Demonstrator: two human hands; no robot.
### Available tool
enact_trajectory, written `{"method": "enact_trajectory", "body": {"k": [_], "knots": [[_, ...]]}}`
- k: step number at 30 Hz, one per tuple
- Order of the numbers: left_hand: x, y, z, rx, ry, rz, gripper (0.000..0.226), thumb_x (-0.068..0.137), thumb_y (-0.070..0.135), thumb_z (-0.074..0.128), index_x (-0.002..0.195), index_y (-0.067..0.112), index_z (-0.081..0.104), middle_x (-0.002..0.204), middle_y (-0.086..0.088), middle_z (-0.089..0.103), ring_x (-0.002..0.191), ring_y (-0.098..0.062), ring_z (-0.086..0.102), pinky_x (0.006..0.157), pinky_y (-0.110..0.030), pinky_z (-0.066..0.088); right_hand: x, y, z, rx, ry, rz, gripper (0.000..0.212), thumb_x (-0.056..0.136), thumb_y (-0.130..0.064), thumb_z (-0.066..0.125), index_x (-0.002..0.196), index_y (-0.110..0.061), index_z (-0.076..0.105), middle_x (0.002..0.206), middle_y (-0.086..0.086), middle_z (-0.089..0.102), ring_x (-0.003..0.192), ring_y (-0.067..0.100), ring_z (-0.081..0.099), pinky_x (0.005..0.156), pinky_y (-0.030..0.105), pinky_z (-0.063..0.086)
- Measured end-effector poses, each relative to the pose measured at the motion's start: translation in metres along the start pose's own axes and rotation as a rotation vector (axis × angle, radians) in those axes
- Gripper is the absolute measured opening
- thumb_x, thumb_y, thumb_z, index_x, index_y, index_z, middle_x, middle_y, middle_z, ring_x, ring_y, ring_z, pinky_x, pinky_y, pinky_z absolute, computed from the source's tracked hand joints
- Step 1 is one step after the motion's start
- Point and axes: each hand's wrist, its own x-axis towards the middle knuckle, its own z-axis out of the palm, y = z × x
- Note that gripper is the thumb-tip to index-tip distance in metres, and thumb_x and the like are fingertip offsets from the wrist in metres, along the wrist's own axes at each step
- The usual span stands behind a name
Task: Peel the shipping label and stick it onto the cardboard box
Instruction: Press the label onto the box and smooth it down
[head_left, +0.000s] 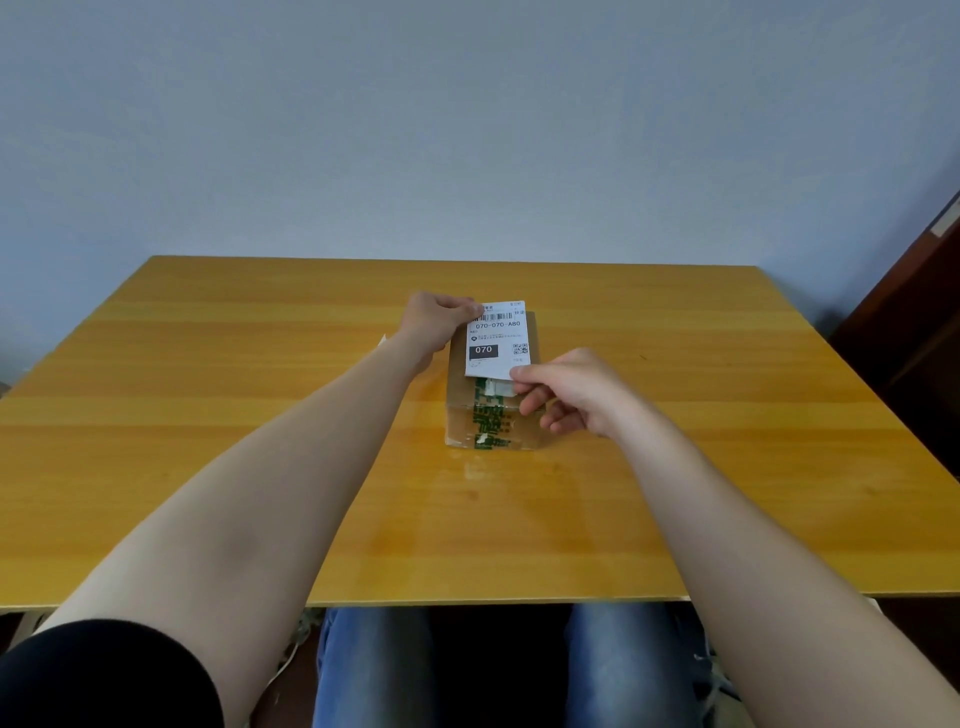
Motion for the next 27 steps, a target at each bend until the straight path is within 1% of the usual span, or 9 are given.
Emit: {"method": "enact_trajectory", "body": {"k": [1, 2, 4, 6, 8, 12, 14, 18, 27], "knots": [[0.0015, -0.0011, 0.0002, 0.000, -0.001, 0.003, 0.026, 0.087, 0.030, 0.083, 0.104, 0.011, 0.081, 0.122, 0.008, 0.075, 0.111, -0.022, 0.069, 0.092, -0.046, 0.059, -0.0003, 0.0000, 0.0010, 0.006, -0.008, 0.003, 0.024, 0.096, -0.029, 0.076, 0.092, -0.006, 0.078, 0.063, 0.005, 0.075, 0.037, 0.015, 0.057, 0.037, 0.022, 0.049], [0.0019, -0.0015, 0.0009, 0.001, -0.004, 0.006, 0.026, 0.087, 0.029, 0.083, 0.104, 0.009, 0.080, 0.122, 0.006, 0.075, 0.110, -0.024, 0.071, 0.093, -0.045, 0.060, -0.0005, 0.0001, 0.0019, 0.009, -0.016, 0.005, 0.024, 0.095, -0.029, 0.076, 0.092, -0.005, 0.077, 0.063, 0.006, 0.075, 0.038, 0.016, 0.058, 0.037, 0.024, 0.051], [0.0012, -0.0012, 0.0034, 0.001, 0.000, 0.015, 0.027, 0.088, 0.026, 0.083, 0.106, 0.005, 0.080, 0.125, 0.003, 0.074, 0.106, -0.023, 0.072, 0.085, -0.038, 0.061, -0.0005, -0.0001, 0.0031, 0.013, -0.032, 0.011, 0.024, 0.095, -0.028, 0.077, 0.092, -0.005, 0.077, 0.065, 0.006, 0.075, 0.040, 0.017, 0.060, 0.039, 0.026, 0.055], [-0.0011, 0.0002, 0.0051, 0.000, -0.002, 0.020, 0.028, 0.088, 0.025, 0.083, 0.108, 0.004, 0.079, 0.126, 0.003, 0.073, 0.101, -0.019, 0.072, 0.073, -0.030, 0.058, -0.0006, 0.0000, 0.0032, 0.011, -0.039, 0.013, 0.024, 0.095, -0.030, 0.077, 0.093, -0.006, 0.078, 0.068, 0.006, 0.077, 0.042, 0.018, 0.061, 0.041, 0.027, 0.056], [-0.0022, 0.0009, 0.0048, 0.004, -0.007, 0.016, 0.028, 0.089, 0.025, 0.082, 0.108, 0.005, 0.080, 0.126, 0.005, 0.073, 0.098, -0.017, 0.072, 0.069, -0.027, 0.055, 0.0000, 0.0000, 0.0029, -0.007, -0.034, 0.012, 0.025, 0.095, -0.032, 0.077, 0.094, -0.007, 0.079, 0.070, 0.005, 0.078, 0.044, 0.018, 0.060, 0.042, 0.027, 0.056], [-0.0019, 0.0001, 0.0029, -0.010, -0.015, 0.001, 0.025, 0.089, 0.025, 0.082, 0.106, 0.006, 0.080, 0.126, 0.006, 0.074, 0.100, -0.018, 0.072, 0.079, -0.033, 0.060, -0.0002, -0.0009, 0.0029, -0.041, -0.030, 0.007, 0.025, 0.094, -0.035, 0.077, 0.092, -0.010, 0.080, 0.068, 0.003, 0.078, 0.047, 0.017, 0.057, 0.045, 0.027, 0.056], [-0.0022, 0.0003, 0.0024, -0.010, -0.013, -0.004, 0.025, 0.089, 0.025, 0.082, 0.105, 0.006, 0.080, 0.126, 0.007, 0.073, 0.101, -0.018, 0.072, 0.080, -0.034, 0.060, -0.0003, -0.0017, 0.0032, -0.047, -0.038, 0.009, 0.025, 0.094, -0.035, 0.078, 0.092, -0.010, 0.080, 0.069, 0.003, 0.078, 0.048, 0.017, 0.058, 0.048, 0.028, 0.059], [-0.0043, 0.0026, 0.0024, -0.013, -0.027, -0.010, 0.024, 0.089, 0.023, 0.082, 0.105, 0.004, 0.080, 0.127, 0.008, 0.072, 0.095, -0.015, 0.072, 0.073, -0.030, 0.058, -0.0008, -0.0036, 0.0043, -0.065, -0.052, 0.011, 0.026, 0.093, -0.036, 0.078, 0.092, -0.010, 0.080, 0.069, 0.002, 0.078, 0.050, 0.018, 0.059, 0.056, 0.034, 0.061], [-0.0070, 0.0036, 0.0012, -0.001, -0.031, -0.005, 0.022, 0.092, 0.020, 0.080, 0.106, 0.004, 0.079, 0.130, 0.005, 0.071, 0.087, -0.011, 0.070, 0.064, -0.024, 0.054, -0.0002, -0.0040, 0.0059, -0.073, -0.040, 0.016, 0.026, 0.092, -0.037, 0.079, 0.091, -0.011, 0.081, 0.065, 0.001, 0.076, 0.052, 0.016, 0.057, 0.058, 0.034, 0.061]]}}
